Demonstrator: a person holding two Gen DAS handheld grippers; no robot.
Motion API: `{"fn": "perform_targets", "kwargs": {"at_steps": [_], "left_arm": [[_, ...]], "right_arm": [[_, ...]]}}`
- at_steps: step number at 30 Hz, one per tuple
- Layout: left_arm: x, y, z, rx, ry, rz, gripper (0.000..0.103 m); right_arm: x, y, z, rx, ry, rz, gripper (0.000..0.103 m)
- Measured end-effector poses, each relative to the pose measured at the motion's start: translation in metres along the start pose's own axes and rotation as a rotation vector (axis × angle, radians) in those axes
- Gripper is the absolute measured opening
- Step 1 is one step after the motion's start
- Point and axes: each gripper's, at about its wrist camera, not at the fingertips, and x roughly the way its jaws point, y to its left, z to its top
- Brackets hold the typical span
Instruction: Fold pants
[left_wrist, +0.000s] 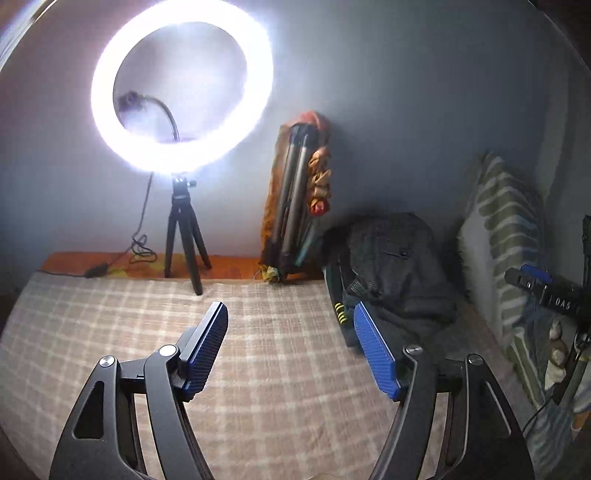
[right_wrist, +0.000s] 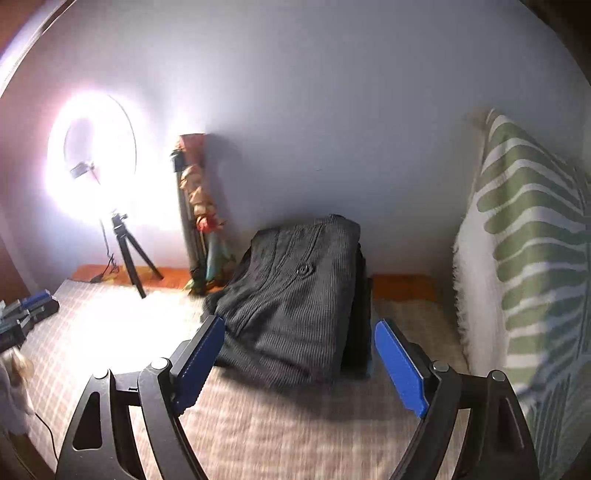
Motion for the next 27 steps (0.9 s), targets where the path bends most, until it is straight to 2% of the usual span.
{"fn": "perform_targets", "kwargs": {"at_steps": [2, 4, 6, 15, 21, 27], "left_arm": [[-0.014, 0.001, -0.003, 0.013, -0.004, -0.007, 0.076], [-0.028, 0.001, -0.008, 0.029, -0.01, -0.006, 0.078], [-0.039, 0.003, -0.013, 0.049, -0.018, -0.005, 0.081], [-0.079, 0.021, -0.057, 0.097, -0.02, 0.023, 0.082], [-0.097, 0.031, -0.101, 0.055, -0.012, 0.031, 0.082], [-0.11, 0.034, -0.131, 0.011, -0.021, 0.052, 0.082]], "right_arm": [[-0.013, 0.009, -0.012, -0.003, 0.005, 0.002, 0.089], [-0.03, 0.019, -0.026, -0.014, -0.011, -0.02, 0.103], [-0.042, 0.029, -0.037, -0.026, -0.023, -0.034, 0.103], [-0.082, 0.068, -0.092, -0.058, -0.044, -0.063, 0.103], [-0.096, 0.078, -0.12, -0.029, -0.057, -0.07, 0.103], [-0.108, 0.082, -0.143, 0.028, -0.06, -0.076, 0.103]]}}
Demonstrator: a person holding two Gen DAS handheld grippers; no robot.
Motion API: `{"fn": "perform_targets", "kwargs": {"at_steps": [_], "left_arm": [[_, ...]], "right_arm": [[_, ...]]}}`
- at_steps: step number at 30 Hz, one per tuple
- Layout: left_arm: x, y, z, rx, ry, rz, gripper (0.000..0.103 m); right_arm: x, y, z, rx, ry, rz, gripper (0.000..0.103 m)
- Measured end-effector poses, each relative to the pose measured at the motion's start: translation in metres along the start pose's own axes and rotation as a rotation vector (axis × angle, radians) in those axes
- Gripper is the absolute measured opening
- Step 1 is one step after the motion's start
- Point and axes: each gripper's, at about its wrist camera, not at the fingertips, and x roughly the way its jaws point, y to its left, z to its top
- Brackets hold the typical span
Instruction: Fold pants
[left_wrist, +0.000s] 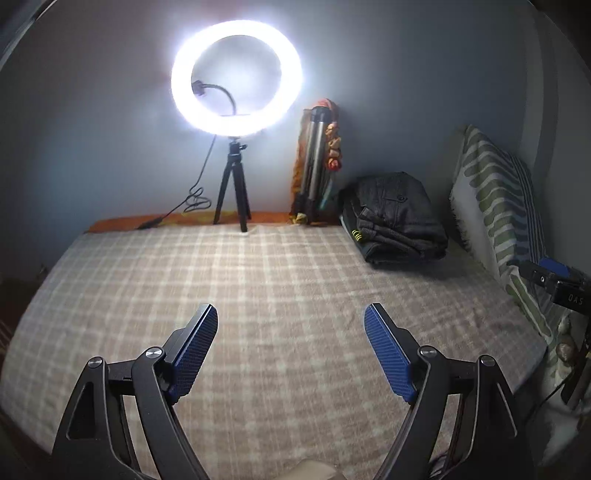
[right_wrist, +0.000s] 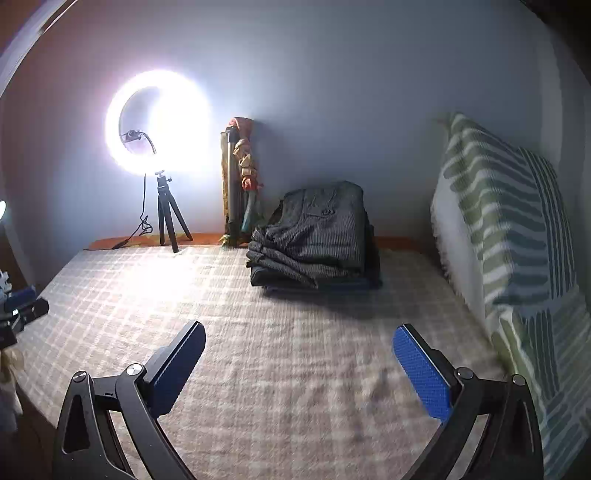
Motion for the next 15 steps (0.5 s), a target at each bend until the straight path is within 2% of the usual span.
{"fn": "perform_targets", "kwargs": {"at_steps": [5, 12, 15], "left_arm": [[-0.017, 0.01, -0.012, -0.062, -0.029, 0.025, 0.082], [-0.037, 0.005, -0.02, -0.008, -0.056, 0.098, 0.082], [-0.043, 0.003, -0.021, 0.005, -0.064, 0.128, 0.089]], "right_arm": [[-0.009, 0.0, -0.014, 0.029, -0.002, -0.022, 0.103], [-0.021, -0.009, -0.027, 0.102, -0.014, -0.042, 0.103], [-0.023, -0.013, -0.03, 0.117, -0.012, -0.046, 0.103]]}}
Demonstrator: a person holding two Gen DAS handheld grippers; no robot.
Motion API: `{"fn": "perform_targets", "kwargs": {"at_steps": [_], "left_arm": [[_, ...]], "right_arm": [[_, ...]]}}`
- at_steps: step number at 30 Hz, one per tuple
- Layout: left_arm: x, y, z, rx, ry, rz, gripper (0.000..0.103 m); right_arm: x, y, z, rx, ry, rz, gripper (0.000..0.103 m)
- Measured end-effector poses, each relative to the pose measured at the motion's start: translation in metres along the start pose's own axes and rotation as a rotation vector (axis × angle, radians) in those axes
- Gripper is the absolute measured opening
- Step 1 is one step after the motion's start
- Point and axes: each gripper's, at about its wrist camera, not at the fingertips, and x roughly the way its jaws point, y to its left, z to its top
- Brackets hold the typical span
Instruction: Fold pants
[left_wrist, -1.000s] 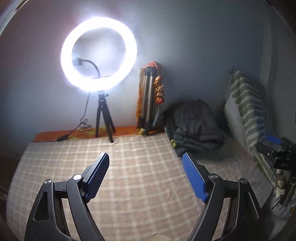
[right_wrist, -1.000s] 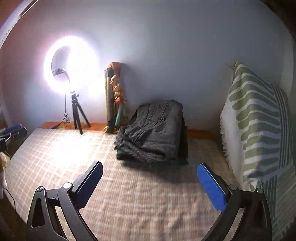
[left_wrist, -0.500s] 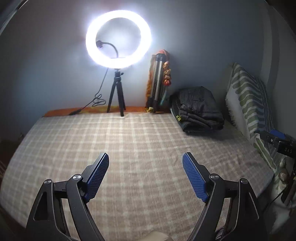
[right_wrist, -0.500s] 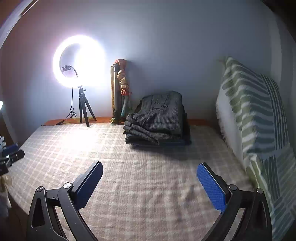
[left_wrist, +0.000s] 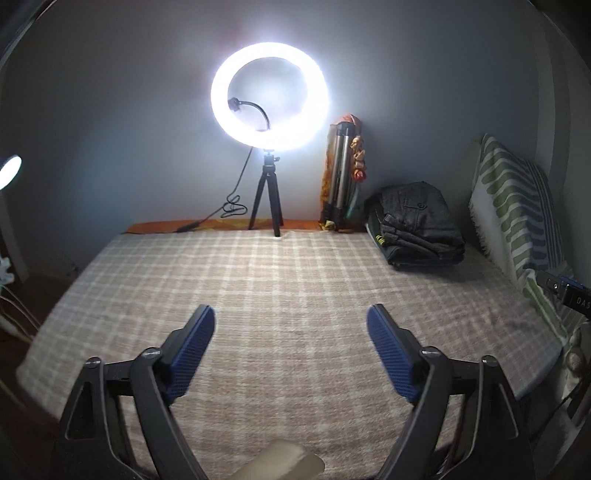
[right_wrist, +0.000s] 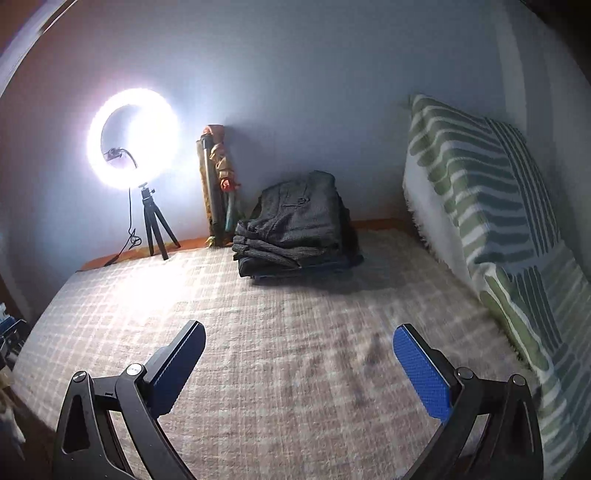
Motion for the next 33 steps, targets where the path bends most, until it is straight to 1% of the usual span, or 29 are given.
{"fn": "perform_targets", "kwargs": {"at_steps": [4, 10, 15, 20, 33], "left_arm": [[-0.006, 0.0, 0.001, 0.009, -0.018, 0.017, 0.089], [-0.005, -0.003, 0.001, 0.02, -0.006, 0.051, 0.089], [-0.007, -0.001, 0.0, 0.003, 0.0, 0.04, 0.089], [-0.009, -0.001, 0.0, -0.003, -0.005, 0.046, 0.089], [-0.011, 0.0, 0.0, -0.004, -0.001, 0.043, 0.089]], "right_arm": [[-0.003, -0.001, 0.0, -0.001, -0.003, -0.011, 0.103], [-0.007, 0.001, 0.001, -0.007, -0.015, -0.014, 0.103], [-0.009, 0.002, 0.002, -0.008, -0.026, -0.02, 0.103], [-0.01, 0.003, 0.002, -0.005, -0.033, -0.021, 0.103], [-0.011, 0.004, 0.001, -0.009, -0.024, -0.017, 0.103]]}}
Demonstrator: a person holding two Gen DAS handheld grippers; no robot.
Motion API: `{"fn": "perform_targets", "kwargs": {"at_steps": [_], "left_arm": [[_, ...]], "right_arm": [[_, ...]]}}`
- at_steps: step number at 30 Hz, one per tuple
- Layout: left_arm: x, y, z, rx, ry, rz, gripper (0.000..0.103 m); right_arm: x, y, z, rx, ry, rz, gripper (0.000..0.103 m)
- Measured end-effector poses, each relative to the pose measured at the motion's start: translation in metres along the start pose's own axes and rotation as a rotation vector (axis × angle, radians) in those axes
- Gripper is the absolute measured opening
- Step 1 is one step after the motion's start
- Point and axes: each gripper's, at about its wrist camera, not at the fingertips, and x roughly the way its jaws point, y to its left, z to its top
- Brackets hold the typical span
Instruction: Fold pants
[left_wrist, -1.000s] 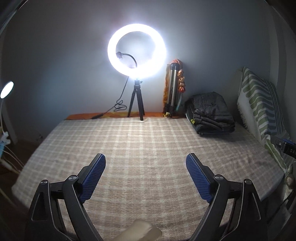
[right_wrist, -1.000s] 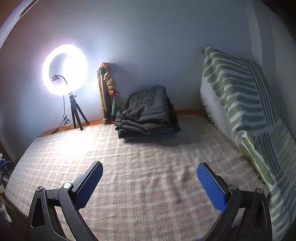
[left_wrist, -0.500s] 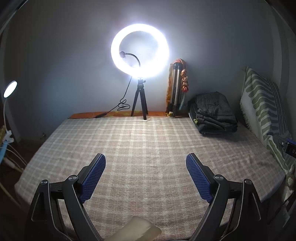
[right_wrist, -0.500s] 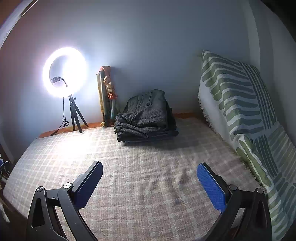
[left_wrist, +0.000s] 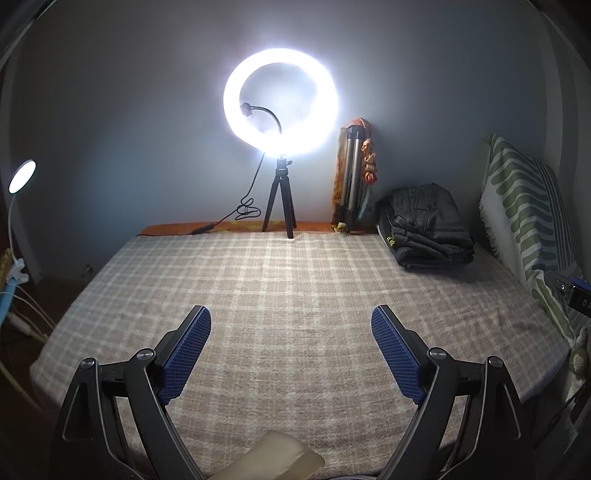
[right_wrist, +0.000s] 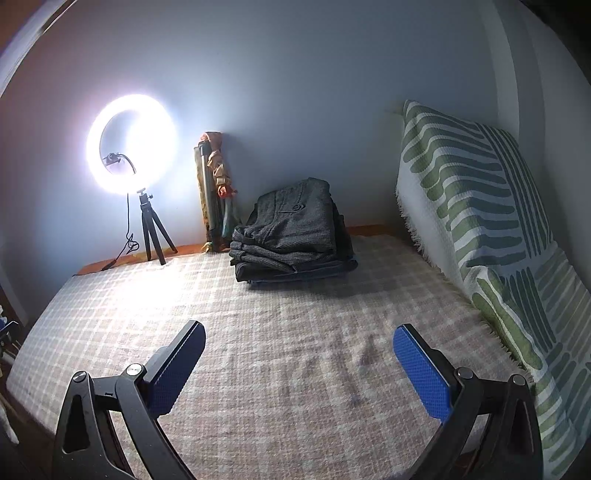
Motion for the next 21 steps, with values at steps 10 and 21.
{"fn": "perform_targets", "kwargs": {"at_steps": [10, 21], "left_arm": [[-0.0022, -0.0011, -0.0009, 0.001, -0.007, -0.003, 0.089], [-0.0027, -0.0019, -0.0024, 0.004, -0.008, -0.005, 0.089]], "right_arm": [[0.001, 0.0053, -0.0009, -0.01, 0.001, 0.004, 0.103], [0.0007, 0.0063, -0.0036, -0.006, 0.005, 0.004, 0.103]]}}
